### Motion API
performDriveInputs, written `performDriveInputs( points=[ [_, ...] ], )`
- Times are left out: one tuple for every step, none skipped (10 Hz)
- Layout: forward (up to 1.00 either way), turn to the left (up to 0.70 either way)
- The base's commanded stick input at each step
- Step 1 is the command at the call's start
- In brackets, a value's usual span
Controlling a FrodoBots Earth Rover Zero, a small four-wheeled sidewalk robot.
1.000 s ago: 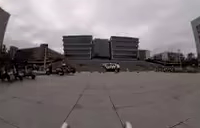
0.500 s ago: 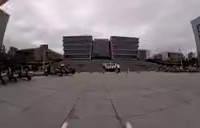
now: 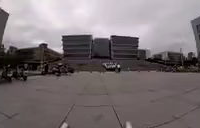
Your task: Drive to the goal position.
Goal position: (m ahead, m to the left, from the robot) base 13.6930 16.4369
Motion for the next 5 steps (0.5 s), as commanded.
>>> performDriveInputs(
  points=[
    [0.70,0.00],
    [0.70,0.00],
    [0.70,0.00],
    [0.70,0.01],
    [0.70,0.03]
  ],
)
